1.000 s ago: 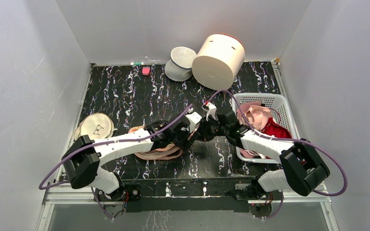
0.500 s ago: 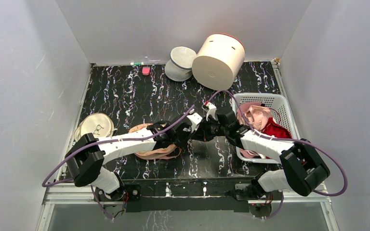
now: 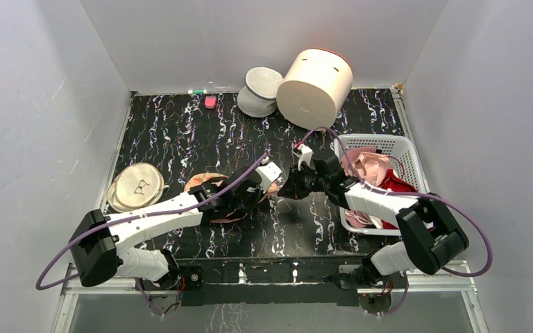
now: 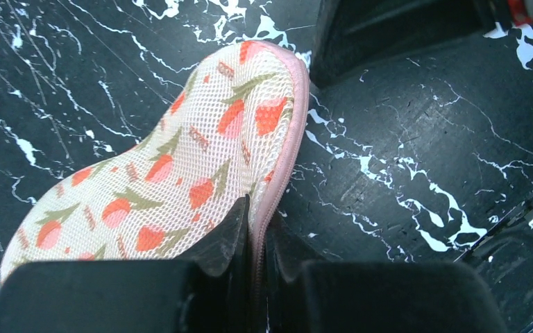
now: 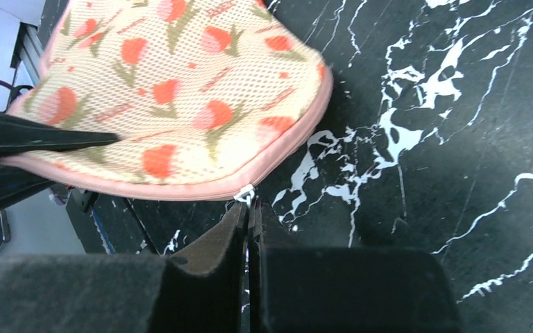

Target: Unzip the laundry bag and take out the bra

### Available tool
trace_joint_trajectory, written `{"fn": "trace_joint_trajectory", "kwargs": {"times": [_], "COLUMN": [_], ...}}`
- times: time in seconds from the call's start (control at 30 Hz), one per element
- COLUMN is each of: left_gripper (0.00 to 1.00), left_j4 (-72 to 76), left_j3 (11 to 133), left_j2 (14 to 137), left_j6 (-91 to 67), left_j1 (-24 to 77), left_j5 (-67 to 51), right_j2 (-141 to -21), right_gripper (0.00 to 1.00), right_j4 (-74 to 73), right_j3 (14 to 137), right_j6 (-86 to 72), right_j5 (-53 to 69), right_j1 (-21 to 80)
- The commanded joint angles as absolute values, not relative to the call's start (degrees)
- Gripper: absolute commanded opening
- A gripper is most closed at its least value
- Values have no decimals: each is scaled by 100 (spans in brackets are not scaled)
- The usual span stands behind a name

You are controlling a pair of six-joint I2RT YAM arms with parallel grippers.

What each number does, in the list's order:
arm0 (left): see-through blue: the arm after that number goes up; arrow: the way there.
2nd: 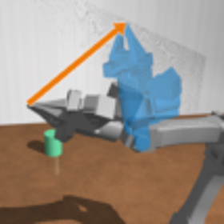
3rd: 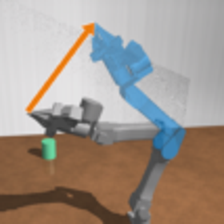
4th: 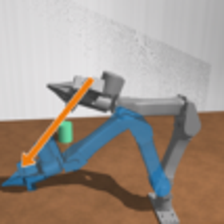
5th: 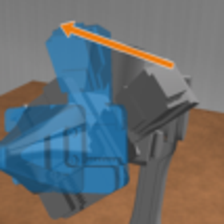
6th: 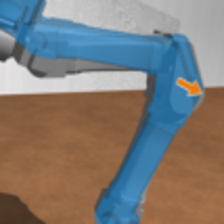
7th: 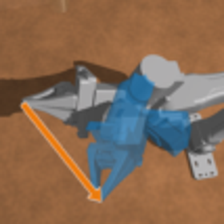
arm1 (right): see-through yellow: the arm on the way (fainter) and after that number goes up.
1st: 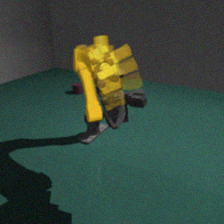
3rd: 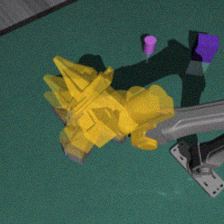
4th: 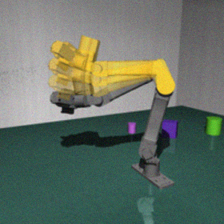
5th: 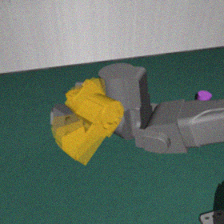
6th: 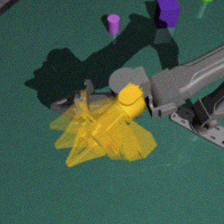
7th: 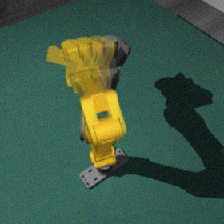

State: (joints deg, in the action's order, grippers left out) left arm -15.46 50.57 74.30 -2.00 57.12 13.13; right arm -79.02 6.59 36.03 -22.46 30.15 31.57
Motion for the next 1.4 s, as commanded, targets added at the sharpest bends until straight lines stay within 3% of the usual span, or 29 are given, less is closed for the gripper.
{"fn": "trace_joint_trajectory", "kwargs": {"times": [0.0,0.5,0.93,1.2,1.37], "left_gripper": [0,0,0,0,0], "left_j4": [-1789,-1784,-1310,-1336,-1419], "left_j3": [4995,4890,4919,4960,5037], "left_j2": [6941,6006,5539,5637,6127], "left_j6": [140,491,330,258,-41], "left_j1": [5690,5689,5688,5688,5687], "left_j5": [1632,1483,1325,1192,1612], "right_j2": [-8212,-9148,-9364,-9613,-9519], "right_gripper": [0,0,0,0,3], "right_j4": [720,804,1712,2123,1725], "right_j3": [3993,4610,4539,4626,4743], "right_j6": [-1805,-1366,-1755,-1984,-1976], "right_j5": [3146,3270,3521,3722,3252], "right_j1": [2949,2932,2952,2967,2961]}}
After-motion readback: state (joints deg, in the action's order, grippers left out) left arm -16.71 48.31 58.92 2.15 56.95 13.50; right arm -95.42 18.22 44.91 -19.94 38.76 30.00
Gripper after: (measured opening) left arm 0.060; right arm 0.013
